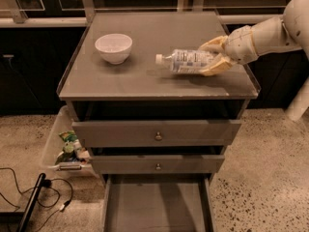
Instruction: Pick blue plastic bottle from bottom drawer and place on counter
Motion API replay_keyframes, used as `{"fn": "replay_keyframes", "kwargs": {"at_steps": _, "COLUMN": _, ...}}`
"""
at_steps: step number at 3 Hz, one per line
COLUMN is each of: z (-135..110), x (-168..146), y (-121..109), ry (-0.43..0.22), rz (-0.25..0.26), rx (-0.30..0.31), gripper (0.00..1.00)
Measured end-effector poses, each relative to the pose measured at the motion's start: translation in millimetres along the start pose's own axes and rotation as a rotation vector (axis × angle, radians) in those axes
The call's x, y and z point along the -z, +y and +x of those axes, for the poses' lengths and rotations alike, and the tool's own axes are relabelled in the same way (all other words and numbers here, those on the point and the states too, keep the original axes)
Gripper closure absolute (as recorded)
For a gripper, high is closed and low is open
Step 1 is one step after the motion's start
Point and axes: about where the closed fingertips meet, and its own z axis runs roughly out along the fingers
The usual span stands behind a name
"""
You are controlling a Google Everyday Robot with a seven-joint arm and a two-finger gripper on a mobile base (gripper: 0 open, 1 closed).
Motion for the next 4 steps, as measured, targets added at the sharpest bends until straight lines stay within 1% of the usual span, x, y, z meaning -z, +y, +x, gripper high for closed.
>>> {"fn": "replay_keyframes", "kwargs": {"at_steps": 1, "z": 16.8, "x": -6.9, "y": 2.8, "ry": 0.056, "rz": 0.032, "rx": -0.110, "gripper": 1.00}}
{"fn": "replay_keyframes", "kwargs": {"at_steps": 2, "z": 22.2, "x": -6.0, "y": 8.4, "ry": 0.110, "rz": 0.093, "rx": -0.143, "gripper": 1.00}}
{"fn": "replay_keyframes", "kwargs": {"at_steps": 3, "z": 21.8, "x": -11.0, "y": 9.0, "ry": 0.112, "rz": 0.094, "rx": -0.146, "gripper": 1.00}}
{"fn": "replay_keyframes", "kwargs": {"at_steps": 4, "z": 21.8, "x": -11.1, "y": 9.0, "ry": 0.112, "rz": 0.094, "rx": -0.146, "gripper": 0.81}}
